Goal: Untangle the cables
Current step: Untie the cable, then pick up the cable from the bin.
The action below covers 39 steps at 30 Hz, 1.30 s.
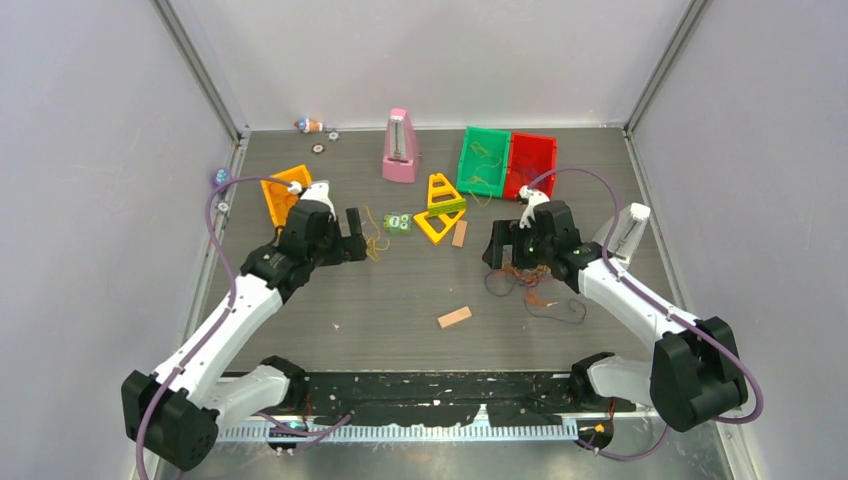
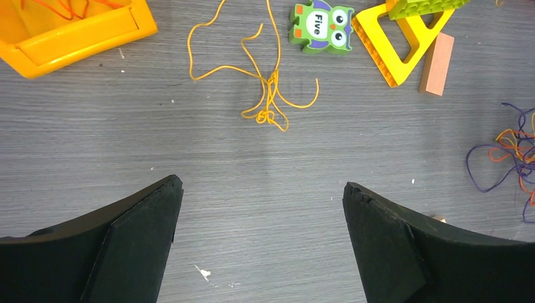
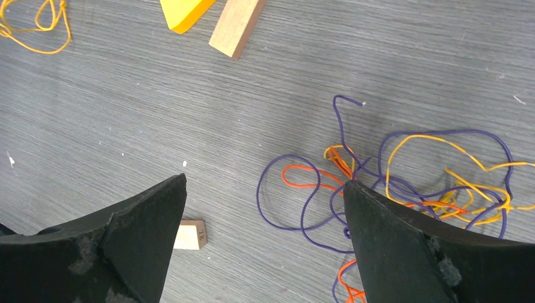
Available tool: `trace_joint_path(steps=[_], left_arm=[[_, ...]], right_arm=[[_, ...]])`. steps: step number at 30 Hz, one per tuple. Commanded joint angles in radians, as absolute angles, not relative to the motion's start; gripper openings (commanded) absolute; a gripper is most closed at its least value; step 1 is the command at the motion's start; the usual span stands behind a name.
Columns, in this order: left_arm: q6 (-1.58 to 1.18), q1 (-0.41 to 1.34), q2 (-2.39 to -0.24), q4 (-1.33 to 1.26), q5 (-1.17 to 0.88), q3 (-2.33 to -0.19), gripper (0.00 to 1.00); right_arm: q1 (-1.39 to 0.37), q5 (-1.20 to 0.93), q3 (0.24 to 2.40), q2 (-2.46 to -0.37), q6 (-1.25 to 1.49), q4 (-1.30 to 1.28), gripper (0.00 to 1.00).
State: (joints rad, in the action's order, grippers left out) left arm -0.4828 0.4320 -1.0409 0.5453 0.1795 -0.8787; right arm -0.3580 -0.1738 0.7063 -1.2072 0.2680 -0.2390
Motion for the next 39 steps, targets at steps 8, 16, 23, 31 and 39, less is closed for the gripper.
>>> trace_joint_path(steps=[8,16,23,31,39], left_arm=[[-0.518,0.428,-1.236,0.518,0.043,-1.0,0.99],[-0.541,0.428,-1.444,0.453,0.124,-1.036,0.99],[-0.532,0.426,-1.603,0.472,0.214,-1.083,1.0],[-0.525,0.405,-1.769,0.484,0.149,-1.187,0.83],[-0.525,0.352,-1.866,0.524,0.044,-1.24,0.76]], right_arm=[[-0.375,-0.239,0.763,-1.227,0.25,-0.171,1.0],[-0.377,-0.261,0.767,-1.203,0.241,-0.182,0.99],[-0.377,-0.274,0.763,-1.192,0.242,-0.181,0.99],[-0.376,-0.282,0.762,-1.184,0.245,-0.181,0.99],[-0.377,-0.268,0.756,-1.151,0.246,-0.193,0.99]])
